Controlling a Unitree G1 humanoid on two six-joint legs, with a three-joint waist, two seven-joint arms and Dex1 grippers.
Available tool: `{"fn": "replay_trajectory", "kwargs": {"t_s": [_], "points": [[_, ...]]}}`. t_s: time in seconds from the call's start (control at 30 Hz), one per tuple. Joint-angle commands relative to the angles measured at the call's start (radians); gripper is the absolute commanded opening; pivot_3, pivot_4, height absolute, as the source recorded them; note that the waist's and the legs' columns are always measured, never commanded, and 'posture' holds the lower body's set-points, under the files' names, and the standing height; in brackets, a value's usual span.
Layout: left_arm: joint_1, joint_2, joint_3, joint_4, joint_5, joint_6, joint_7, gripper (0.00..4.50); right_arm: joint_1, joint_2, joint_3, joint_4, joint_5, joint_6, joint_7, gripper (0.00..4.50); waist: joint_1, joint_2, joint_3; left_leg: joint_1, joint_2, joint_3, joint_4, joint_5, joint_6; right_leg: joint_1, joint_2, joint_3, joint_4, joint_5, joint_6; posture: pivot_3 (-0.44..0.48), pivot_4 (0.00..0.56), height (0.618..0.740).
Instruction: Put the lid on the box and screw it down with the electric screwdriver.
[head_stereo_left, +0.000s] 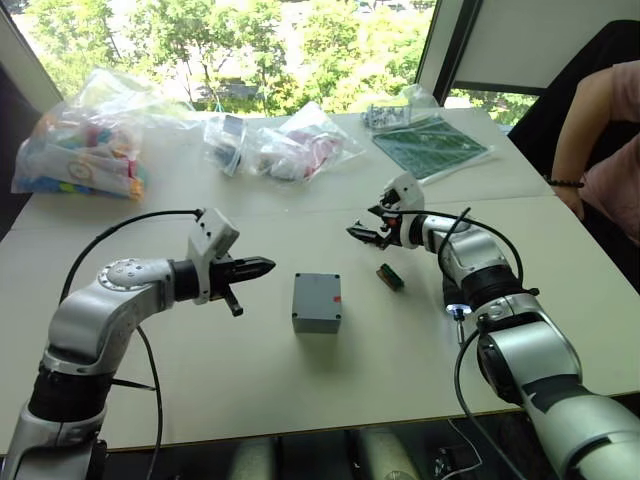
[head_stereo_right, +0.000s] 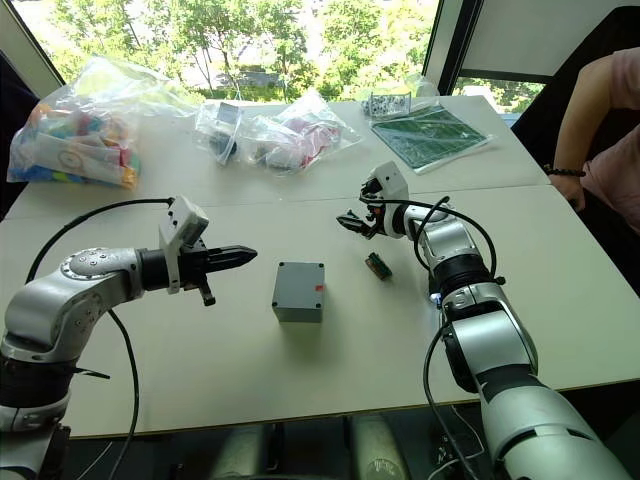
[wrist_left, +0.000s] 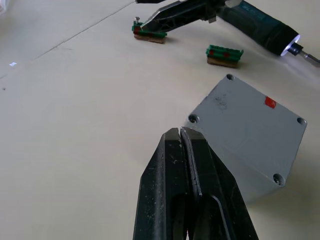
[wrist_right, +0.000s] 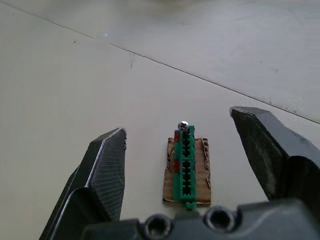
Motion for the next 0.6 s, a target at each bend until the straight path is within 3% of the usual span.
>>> {"fn": "replay_trajectory", "kwargs": {"t_s": [0.03,0.53,0.6], "points": [[0.008,0.001,0.018,-0.048,-0.017,-0.007,0.02,0.0,-0.052,0.019,-0.03,0.057,-0.019,-0.052,-0.004,3.17,0.0,0.0,0.0,0.0,0.0,0.0,0.0,0.0,0.0,0.0,0.0,0.0,0.0,0.0,0.0,0.0,0.15,0.74],[0.023,0.007,-0.008,-0.039,-0.012,-0.031,0.035,0.0,-0.101,0.058,-0.089,0.17,-0.043,-0.093,-0.019,3.17,-0.002,0.0,0.0,0.001,0.0,0.0,0.0,0.002,-0.004,0.0,0.0,0.0,0.001,0.0,-0.001,0.0,0.15,0.74],[0.022,0.006,-0.011,-0.036,-0.011,-0.034,0.035,0.0,-0.105,0.067,-0.097,0.175,-0.043,-0.093,-0.02,2.65,-0.002,0.0,0.0,0.001,0.0,0.0,0.0,0.002,-0.004,0.0,0.0,0.0,0.001,0.0,-0.001,0.0,0.15,0.74]]}}
